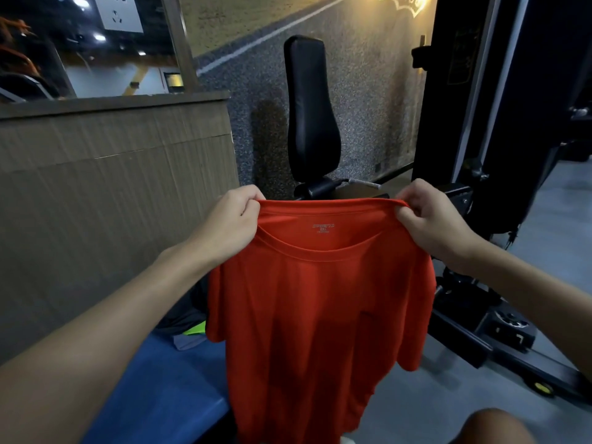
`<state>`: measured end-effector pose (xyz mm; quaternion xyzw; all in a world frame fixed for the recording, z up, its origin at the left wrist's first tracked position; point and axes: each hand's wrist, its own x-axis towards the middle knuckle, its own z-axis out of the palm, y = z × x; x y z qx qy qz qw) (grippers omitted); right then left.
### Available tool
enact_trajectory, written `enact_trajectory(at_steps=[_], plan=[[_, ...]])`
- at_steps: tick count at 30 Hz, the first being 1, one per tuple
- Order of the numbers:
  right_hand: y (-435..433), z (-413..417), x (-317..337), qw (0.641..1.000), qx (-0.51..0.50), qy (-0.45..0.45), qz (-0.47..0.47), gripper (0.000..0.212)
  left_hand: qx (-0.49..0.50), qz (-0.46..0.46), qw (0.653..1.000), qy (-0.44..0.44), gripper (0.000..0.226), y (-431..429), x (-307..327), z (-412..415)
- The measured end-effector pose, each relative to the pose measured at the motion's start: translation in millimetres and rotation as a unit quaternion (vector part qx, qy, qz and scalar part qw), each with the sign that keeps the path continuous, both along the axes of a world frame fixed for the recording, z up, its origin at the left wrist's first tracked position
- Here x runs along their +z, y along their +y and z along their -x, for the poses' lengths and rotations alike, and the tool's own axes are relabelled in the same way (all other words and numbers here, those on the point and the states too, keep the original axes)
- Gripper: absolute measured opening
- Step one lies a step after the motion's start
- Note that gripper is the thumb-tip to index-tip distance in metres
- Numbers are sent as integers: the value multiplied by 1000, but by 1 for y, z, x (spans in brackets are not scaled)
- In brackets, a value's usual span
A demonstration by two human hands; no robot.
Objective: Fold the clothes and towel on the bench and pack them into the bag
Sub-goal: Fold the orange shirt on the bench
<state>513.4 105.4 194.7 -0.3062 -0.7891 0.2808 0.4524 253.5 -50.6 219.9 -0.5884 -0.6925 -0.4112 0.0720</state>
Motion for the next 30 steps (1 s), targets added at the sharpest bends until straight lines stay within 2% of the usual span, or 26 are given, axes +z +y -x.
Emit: enact_trajectory(at_steps=[4, 7, 12, 15, 20, 24, 27, 30], plan=[[-2, -3, 3, 998, 56, -19, 17, 26, 27, -9, 1000, -9, 22, -2, 1, 3], [-3, -7, 5, 995, 89, -13, 47, 22, 41, -13, 999, 10, 16, -4, -2, 6], [0, -7, 6, 997, 68, -24, 20, 23, 27, -23, 999, 25, 19, -8, -7, 11], [3, -5, 5, 996, 83, -26, 24, 19, 0, -12, 999, 48, 13, -12, -13, 16], [6, -10, 6, 985, 142, -47, 85, 20, -81, 74, 994, 28, 29, -22, -12, 32], [5, -11, 7, 977, 174, -61, 111, 23, -94, 137, 984, 70, 23, -28, -13, 42], [4, -6, 7, 980, 164, -58, 98, 29, -87, 108, 984, 114, 35, -32, -14, 45], [5, -3, 8, 978, 168, -69, 101, 37, -75, 53, 988, 122, 31, -34, -13, 43]])
